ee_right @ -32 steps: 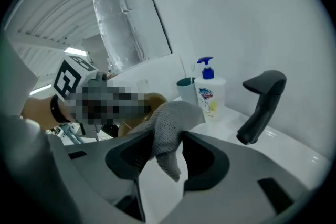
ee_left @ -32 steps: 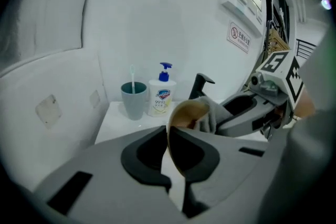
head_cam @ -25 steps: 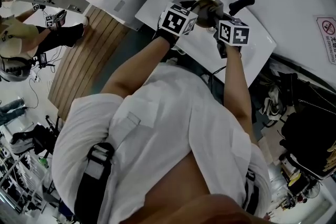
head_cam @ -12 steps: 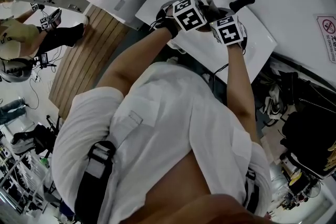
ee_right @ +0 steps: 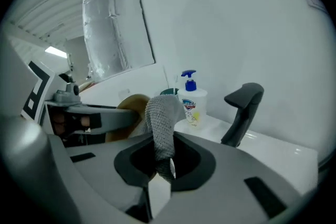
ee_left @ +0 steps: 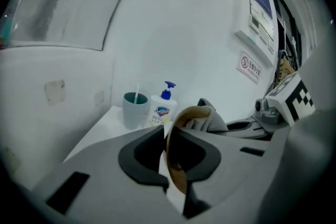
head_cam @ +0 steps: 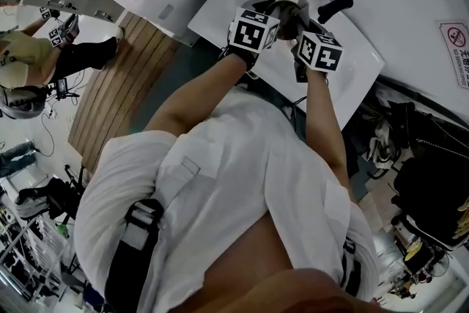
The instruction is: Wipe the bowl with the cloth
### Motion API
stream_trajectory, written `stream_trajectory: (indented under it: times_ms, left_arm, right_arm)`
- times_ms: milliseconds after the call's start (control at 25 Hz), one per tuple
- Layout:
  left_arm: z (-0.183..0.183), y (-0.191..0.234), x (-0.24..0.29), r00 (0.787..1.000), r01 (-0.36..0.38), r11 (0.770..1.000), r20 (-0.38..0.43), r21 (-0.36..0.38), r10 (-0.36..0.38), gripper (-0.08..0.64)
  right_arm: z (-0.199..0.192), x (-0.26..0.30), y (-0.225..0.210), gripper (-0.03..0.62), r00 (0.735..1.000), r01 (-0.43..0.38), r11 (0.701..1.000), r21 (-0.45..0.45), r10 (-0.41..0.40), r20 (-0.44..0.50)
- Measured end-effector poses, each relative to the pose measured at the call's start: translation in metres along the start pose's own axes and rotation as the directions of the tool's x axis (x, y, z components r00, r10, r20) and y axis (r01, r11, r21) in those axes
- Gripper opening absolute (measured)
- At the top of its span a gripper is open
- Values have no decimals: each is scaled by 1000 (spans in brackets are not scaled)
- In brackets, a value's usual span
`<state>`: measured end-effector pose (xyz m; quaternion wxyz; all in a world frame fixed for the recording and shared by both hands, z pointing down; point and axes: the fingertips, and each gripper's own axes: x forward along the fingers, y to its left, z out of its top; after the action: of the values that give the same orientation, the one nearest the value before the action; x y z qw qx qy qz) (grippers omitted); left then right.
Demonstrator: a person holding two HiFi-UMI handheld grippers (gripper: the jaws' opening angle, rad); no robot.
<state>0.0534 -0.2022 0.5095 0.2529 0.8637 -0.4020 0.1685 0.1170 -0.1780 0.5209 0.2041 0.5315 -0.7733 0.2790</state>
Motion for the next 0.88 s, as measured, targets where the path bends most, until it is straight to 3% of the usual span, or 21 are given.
stream_trajectory:
  times_ms: [80,240,440,520,680,720,880]
  left_arm:
    - [-5,2,-1,1000,-14,1000,-11,4,14,37]
    - [-15,2,0,998,-9,997,-61,78,14,23]
    - [-26,6,0,994,0,999,-110,55,6,18]
    - [-33,5,-2,991,3,998,-132,55,4,17]
    - [-33,11,1,988,1,998,-157,65,10,17]
    - [-32,15,0,987,-6,997,-160,71,17,17]
    - [-27,31,-6,991,-40,994,-122,100,52,17]
  right_arm:
    - [-2,0,0,52,1000,-6,1000,5,6,13]
    - [-1,-1,2,83,1000,-28,993,-112,28,1]
    - [0,-4,5,166,998,-63,979,-194,62,-10]
    - [-3,-7,8,172,997,-78,974,-211,80,2]
    - [9,-15,10,132,987,-95,971,-218,120,103]
    - [13,-18,12,94,981,-105,971,-215,136,137]
    - [29,-43,6,51,939,-133,984,-119,164,302]
